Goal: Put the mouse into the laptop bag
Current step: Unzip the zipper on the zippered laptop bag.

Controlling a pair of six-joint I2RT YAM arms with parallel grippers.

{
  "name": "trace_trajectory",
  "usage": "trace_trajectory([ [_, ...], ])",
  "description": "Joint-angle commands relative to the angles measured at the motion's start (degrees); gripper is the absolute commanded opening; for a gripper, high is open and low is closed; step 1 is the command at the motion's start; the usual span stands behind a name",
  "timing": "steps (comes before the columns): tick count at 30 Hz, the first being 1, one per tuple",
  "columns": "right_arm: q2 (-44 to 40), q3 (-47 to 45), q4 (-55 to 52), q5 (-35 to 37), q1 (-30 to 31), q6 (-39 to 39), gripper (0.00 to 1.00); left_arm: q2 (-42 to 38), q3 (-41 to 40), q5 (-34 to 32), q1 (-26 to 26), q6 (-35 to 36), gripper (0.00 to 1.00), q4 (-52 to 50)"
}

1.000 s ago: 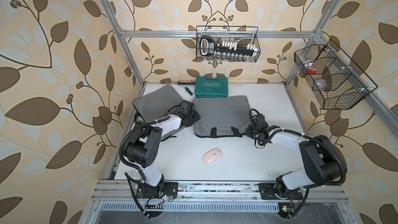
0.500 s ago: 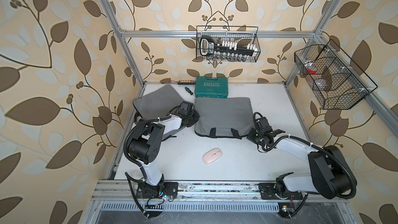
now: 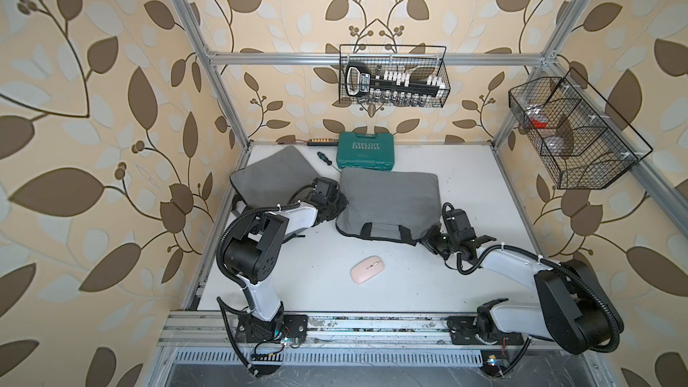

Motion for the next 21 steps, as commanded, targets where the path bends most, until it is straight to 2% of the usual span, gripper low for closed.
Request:
trace_trajectory([
  [1, 0.8, 4.3, 6.2, -7.5, 3.3, 3.2, 0.0, -2.2, -1.1, 1.3, -4.2, -2.4, 0.0, 0.4],
  [5, 2.0, 7.6, 2.4, -3.7, 7.2, 3.1, 0.0, -3.2, -1.7, 0.2, -5.4, -3.6, 0.0, 0.9],
  [9, 1.9, 7.5, -3.5, 1.7, 5.9, 1.7, 0.0, -5.1, -3.0, -1.2, -6.0, -5.1, 0.0, 1.2],
  [12, -0.7, 6.2, -8.5, 7.2, 0.6, -0.3, 0.0, -7.5, -5.4, -3.5, -7.1, -6.8, 0.0, 2.3],
  [15, -4.0, 3.9, -10.6, 7.6, -7.6, -2.5, 0.0, -9.3, -7.1, -5.1, -8.7, -8.1, 0.0, 4.1],
  [16, -5.1, 3.2, -11.2, 7.5, -10.2, -3.3, 0.0, -9.8, -7.4, -5.6, -9.5, -8.3, 0.11, 4.2],
  [17, -6.0, 2.8, -11.6, 7.1, -12.8, -3.9, 0.0, -10.1, -7.5, -6.1, -10.5, -8.4, 0.31, 4.5],
  [18, -6.6, 2.6, -11.7, 6.7, -14.8, -4.4, 0.0, -10.3, -7.7, -6.6, -11.4, -8.4, 0.45, 4.8],
  [20, -7.0, 2.7, -12.4, 5.5, -18.1, -5.2, 0.0, -10.0, -7.4, -7.9, -13.4, -8.4, 0.69, 4.9],
  [21, -6.8, 2.9, -12.6, 5.3, -19.3, -5.6, 0.0, -9.5, -7.1, -7.9, -13.9, -8.3, 0.78, 5.1],
])
